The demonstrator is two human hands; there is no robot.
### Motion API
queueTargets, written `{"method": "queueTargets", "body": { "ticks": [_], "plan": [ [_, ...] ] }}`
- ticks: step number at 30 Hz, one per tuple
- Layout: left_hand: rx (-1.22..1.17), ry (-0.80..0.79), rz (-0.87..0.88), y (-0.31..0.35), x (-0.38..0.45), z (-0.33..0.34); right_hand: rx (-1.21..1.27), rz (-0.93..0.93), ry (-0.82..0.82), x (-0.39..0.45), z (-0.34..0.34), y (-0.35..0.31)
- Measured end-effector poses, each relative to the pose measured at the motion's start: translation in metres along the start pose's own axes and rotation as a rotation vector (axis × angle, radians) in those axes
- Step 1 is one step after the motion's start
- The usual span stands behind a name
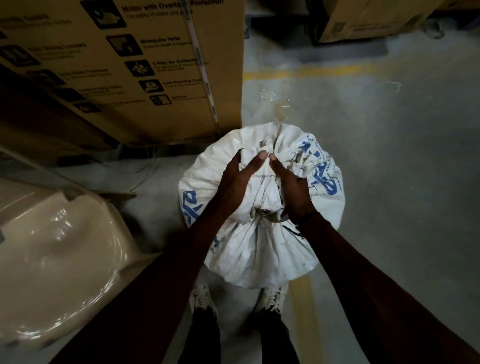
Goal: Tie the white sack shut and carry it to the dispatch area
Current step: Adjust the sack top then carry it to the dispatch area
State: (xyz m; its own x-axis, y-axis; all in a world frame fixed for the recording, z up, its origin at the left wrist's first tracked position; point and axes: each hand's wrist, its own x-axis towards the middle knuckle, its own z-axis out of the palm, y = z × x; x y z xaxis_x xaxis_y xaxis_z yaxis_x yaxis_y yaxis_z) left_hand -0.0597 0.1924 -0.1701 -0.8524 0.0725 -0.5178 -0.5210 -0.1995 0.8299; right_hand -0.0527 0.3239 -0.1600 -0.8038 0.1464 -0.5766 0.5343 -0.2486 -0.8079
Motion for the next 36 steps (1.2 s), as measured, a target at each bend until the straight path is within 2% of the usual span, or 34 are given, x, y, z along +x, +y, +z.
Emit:
{"method": "queueTargets", "body": {
  "ticks": [2,7,14,19,21,26,36],
  "plan": [
    [0.108,0.074,0.055,0.000,-0.012,0.002,-0.005,0.030,0.036,-0.006,0.000,0.003],
    [0.119,0.209,0.054,0.002,-0.036,0.016,-0.042,0.106,0.057,-0.028,-0.001,0.001],
    [-0.062,0.267,-0.022,0.053,-0.075,0.041,-0.130,0.129,0.067,-0.074,0.001,-0.045],
    [-0.041,0.221,-0.038,0.106,-0.110,0.067,-0.146,0.139,0.172,-0.112,-0.007,-0.091],
    [-0.032,0.194,-0.013,0.132,-0.125,0.077,-0.145,0.106,0.164,-0.127,-0.007,-0.116],
    [-0.030,0.120,0.018,0.201,-0.163,0.099,-0.061,-0.047,0.186,-0.172,-0.003,-0.181],
    [-0.018,-0.082,0.202,0.322,-0.257,0.126,-0.021,-0.321,0.221,-0.280,0.012,-0.294]
  ]
}}
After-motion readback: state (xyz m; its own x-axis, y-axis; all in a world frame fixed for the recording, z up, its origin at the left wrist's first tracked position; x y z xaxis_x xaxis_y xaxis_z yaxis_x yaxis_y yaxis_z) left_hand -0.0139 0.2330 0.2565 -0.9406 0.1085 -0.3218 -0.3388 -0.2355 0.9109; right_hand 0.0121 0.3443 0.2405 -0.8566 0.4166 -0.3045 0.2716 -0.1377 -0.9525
